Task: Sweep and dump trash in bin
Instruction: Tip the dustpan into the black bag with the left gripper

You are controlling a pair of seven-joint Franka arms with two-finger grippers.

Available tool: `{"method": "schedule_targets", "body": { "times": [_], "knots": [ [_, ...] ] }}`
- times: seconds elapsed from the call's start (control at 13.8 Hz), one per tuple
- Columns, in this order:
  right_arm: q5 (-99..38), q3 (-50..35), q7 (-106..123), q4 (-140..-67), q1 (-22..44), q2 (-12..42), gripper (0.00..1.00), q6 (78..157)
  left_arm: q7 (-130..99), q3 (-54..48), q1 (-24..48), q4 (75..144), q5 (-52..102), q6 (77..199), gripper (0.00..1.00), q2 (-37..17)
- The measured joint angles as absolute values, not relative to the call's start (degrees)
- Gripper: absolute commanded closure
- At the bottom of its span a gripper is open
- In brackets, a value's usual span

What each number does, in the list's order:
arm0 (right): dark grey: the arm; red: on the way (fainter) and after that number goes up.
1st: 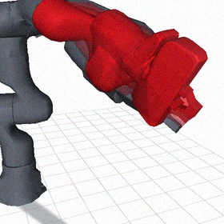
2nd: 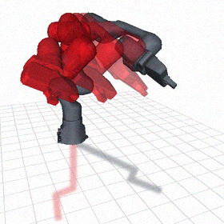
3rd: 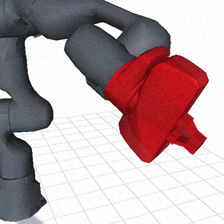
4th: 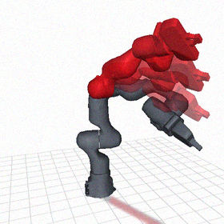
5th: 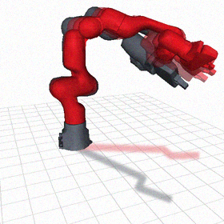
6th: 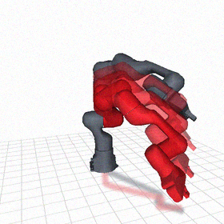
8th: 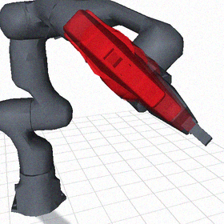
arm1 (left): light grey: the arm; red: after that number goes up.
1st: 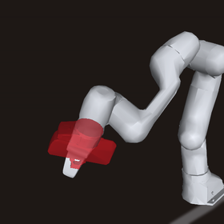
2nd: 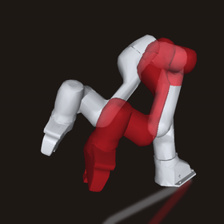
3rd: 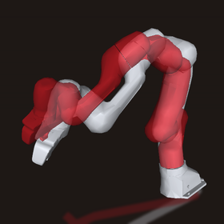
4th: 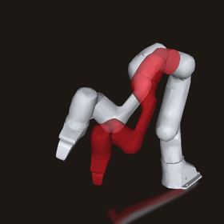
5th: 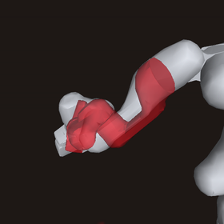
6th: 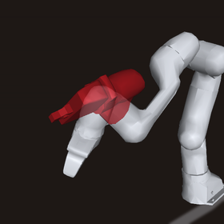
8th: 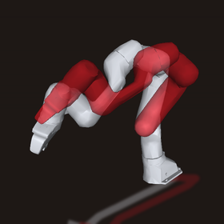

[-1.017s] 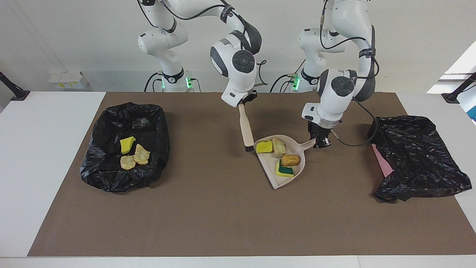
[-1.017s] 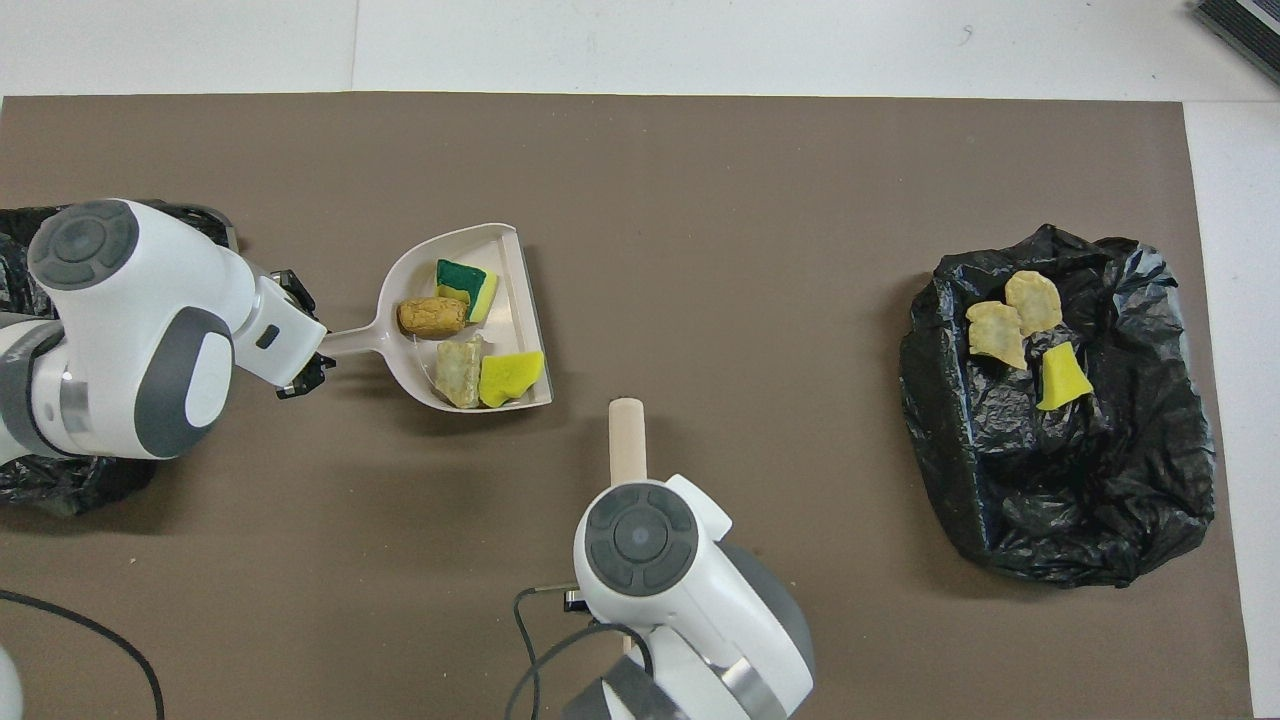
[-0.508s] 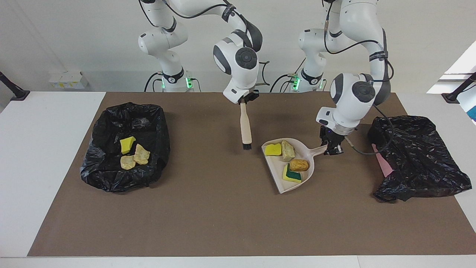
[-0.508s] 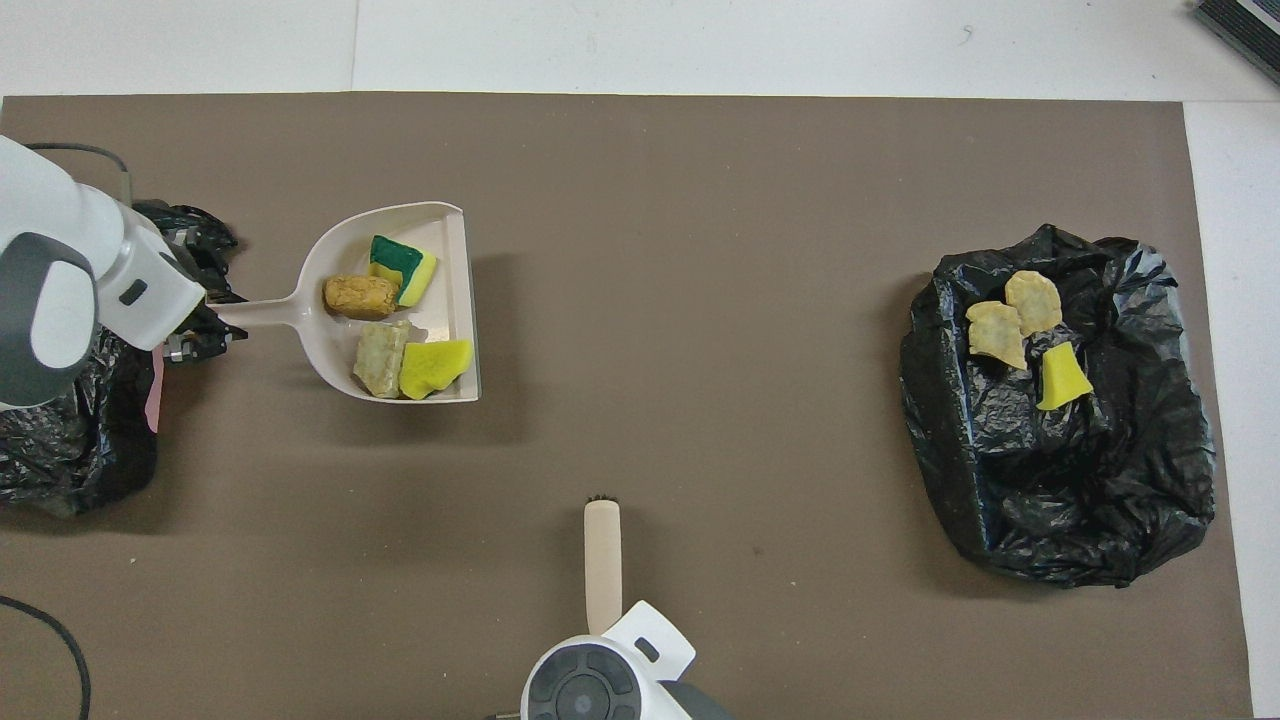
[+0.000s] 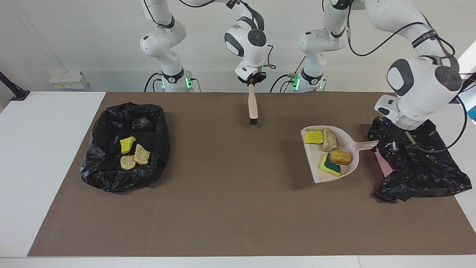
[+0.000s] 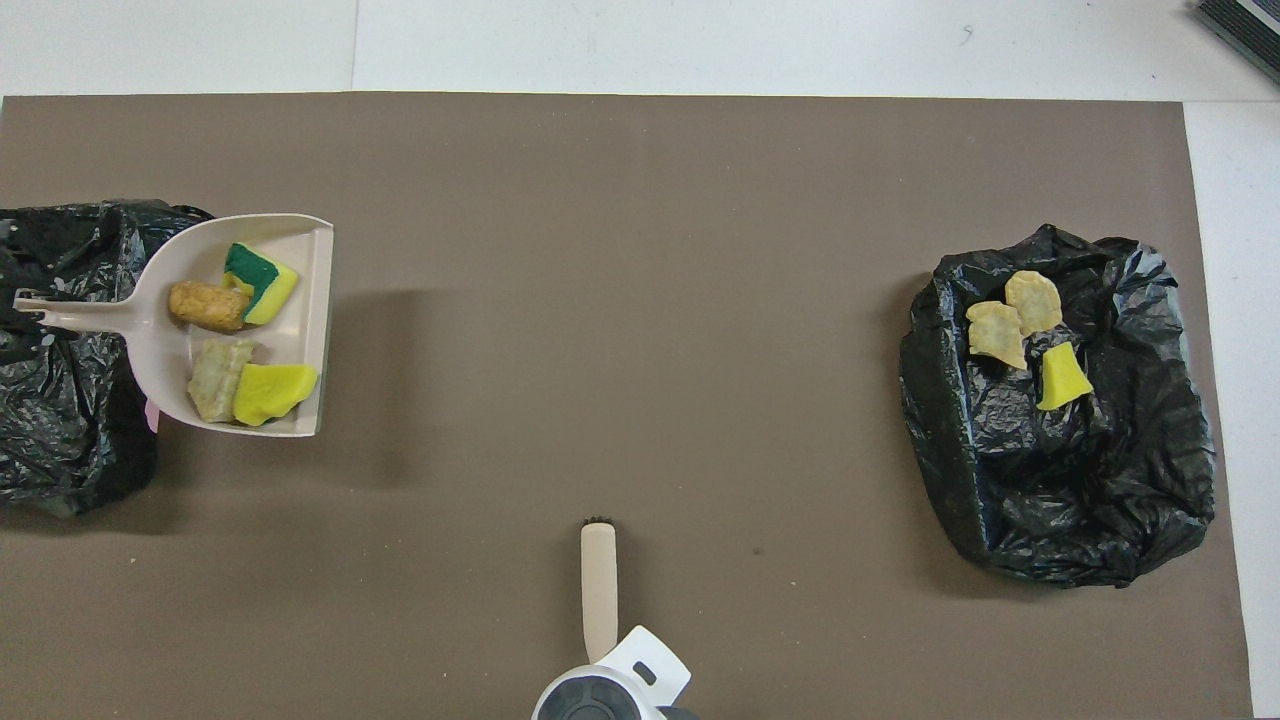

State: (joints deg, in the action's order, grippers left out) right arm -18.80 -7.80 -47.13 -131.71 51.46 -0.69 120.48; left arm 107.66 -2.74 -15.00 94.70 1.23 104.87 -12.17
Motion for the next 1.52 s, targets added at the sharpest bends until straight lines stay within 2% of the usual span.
{"method": "schedule_targets", "body": {
  "times": [0.22,0.29,0.36,0.44,0.51,0.58,0.65,0.73,0.87,1.02,1.31,1.52],
  "knots": [
    [-18.88,-7.78,-47.21,-132.59,51.64,-0.53,1.00,120.87,113.56,-2.62,-21.93,94.14,0.53,104.89,1.00,-12.19],
    [-18.90,-7.78,-47.30,-132.80,51.81,-0.37,0.91,121.25,114.65,-2.57,-24.07,93.76,0.09,104.91,1.00,-12.20],
    [-18.92,-7.78,-47.34,-132.94,51.97,-0.21,0.87,121.58,115.39,-2.54,-25.99,93.19,-0.50,104.92,1.00,-12.23],
    [-18.93,-7.78,-47.35,-133.00,52.06,-0.12,0.74,121.63,115.71,-2.53,-27.70,92.53,-1.28,104.99,1.00,-12.24],
    [-18.93,-7.77,-47.35,-133.02,52.07,-0.09,0.68,121.64,115.86,-2.50,-28.93,91.98,-2.09,105.36,1.00,-12.25],
    [-18.93,-7.75,-47.35,-133.02,52.07,-0.08,0.67,121.64,115.89,-2.45,-29.62,91.57,-3.37,106.57,1.00,-12.26],
    [-18.94,-7.71,-47.37,-133.00,52.07,-0.08,0.64,121.67,115.89,-2.15,-29.76,91.33,-4.76,108.46,1.00,-12.27],
    [-18.96,-7.64,-47.42,-132.92,52.07,-0.04,0.55,121.69,115.88,-1.76,-29.76,91.16,-5.89,110.69,1.00,-12.29],
    [-18.99,-7.53,-47.43,-132.61,52.06,0.04,0.47,121.77,115.87,-1.22,-29.76,91.03,-9.23,115.45,1.00,-12.32],
    [-19.00,-7.34,-47.46,-131.83,51.92,0.10,0.33,121.96,115.60,-1.42,-29.42,90.99,-16.64,120.38,1.00,-12.45],
    [-18.99,-7.00,-47.46,-130.02,50.20,0.10,0.27,122.03,109.30,-1.92,-25.95,91.00,-32.64,123.56,1.00,-12.76],
    [-18.98,-6.90,-47.46,-128.79,47.86,-0.29,0.12,122.45,103.70,-1.96,-23.01,90.99,-41.46,123.26,1.00,-12.78]
  ]
}}
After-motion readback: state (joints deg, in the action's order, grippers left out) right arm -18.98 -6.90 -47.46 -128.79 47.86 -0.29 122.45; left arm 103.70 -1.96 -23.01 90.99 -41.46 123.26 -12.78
